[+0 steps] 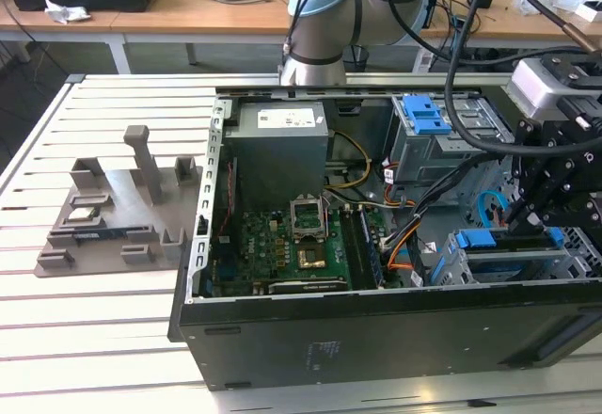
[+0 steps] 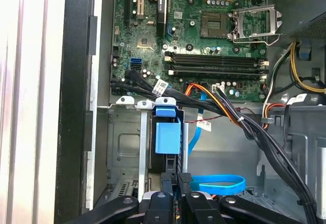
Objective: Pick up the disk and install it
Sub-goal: 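Insert the second disk wire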
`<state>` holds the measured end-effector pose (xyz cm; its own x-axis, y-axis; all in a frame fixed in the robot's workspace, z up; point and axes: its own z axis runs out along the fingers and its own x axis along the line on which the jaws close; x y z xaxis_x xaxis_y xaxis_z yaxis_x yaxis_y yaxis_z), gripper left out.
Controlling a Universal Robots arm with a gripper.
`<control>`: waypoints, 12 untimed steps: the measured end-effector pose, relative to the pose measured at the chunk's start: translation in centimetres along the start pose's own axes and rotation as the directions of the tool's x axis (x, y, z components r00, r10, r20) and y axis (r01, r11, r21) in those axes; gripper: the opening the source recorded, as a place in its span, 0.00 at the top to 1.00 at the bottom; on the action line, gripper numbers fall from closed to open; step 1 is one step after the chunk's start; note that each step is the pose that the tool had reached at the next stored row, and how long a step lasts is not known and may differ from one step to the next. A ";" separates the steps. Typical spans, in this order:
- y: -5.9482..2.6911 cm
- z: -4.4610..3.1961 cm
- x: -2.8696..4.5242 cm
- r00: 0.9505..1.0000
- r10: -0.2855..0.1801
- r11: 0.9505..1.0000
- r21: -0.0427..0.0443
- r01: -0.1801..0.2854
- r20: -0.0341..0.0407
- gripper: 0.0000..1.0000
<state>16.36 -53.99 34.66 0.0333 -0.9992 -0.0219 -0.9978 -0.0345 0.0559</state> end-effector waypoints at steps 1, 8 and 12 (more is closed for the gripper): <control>-0.01 0.04 0.00 1.000 -0.001 1.000 0.000 0.001 -0.001 0.84; 0.27 0.31 0.10 1.000 -0.003 1.000 0.000 0.003 -0.001 0.84; 0.22 -0.14 0.12 1.000 -0.004 1.000 0.000 0.004 0.002 0.84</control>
<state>16.15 -54.12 34.80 0.0373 -0.9990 -0.0244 -0.9977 -0.0386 0.0559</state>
